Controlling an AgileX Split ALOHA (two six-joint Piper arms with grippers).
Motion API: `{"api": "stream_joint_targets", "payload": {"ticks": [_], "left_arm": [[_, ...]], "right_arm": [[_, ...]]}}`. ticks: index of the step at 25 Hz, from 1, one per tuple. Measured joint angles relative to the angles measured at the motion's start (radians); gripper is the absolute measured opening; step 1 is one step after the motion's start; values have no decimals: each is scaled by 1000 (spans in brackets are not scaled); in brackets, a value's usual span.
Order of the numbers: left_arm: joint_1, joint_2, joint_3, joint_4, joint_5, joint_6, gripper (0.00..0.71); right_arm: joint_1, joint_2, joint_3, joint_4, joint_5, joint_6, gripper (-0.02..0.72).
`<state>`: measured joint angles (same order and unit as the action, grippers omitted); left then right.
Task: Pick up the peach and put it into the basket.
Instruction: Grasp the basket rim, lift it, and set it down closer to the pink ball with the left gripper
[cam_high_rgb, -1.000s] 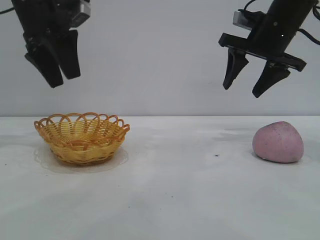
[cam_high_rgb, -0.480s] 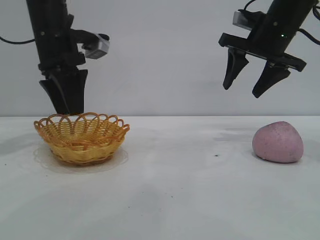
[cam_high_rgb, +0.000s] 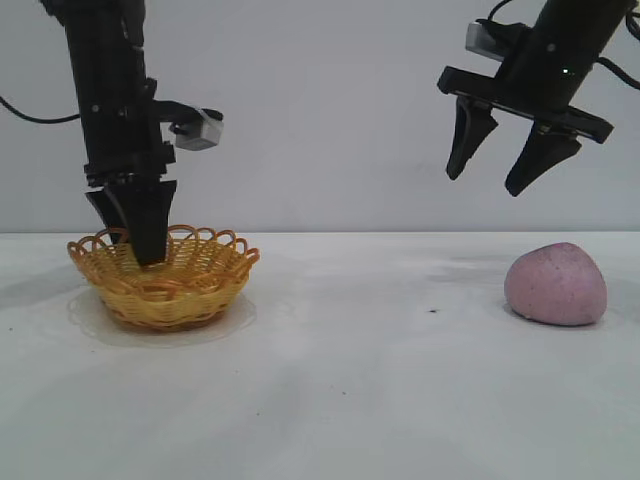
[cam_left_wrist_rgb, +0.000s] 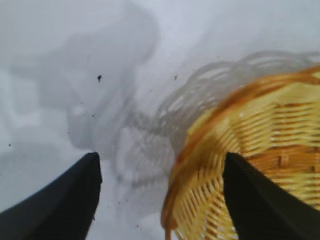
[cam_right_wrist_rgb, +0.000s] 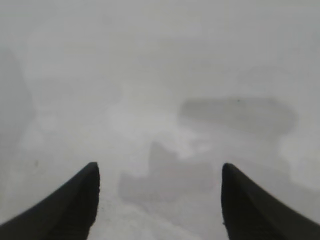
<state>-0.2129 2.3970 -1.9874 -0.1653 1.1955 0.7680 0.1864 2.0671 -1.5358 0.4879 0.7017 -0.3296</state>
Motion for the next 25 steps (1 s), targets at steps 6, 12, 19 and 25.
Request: {"api": "stream_joint_targets", "payload": {"ticks": [6,12,19,25], "left_arm": [[-2,2,-8,-32,30,-23,60],[-2,2,-8,-134,36,-253,0],[-2,-81,-8,-239,26,-545,0],[-11,-147,16,-281,26,-677,0]], "right_arm": [[0,0,0,-3,0,0,447],[0,0,0,-5,0,0,447],[0,0,0,-7,-2,0,447],[0,0,0,-7,-8,0,447]]}}
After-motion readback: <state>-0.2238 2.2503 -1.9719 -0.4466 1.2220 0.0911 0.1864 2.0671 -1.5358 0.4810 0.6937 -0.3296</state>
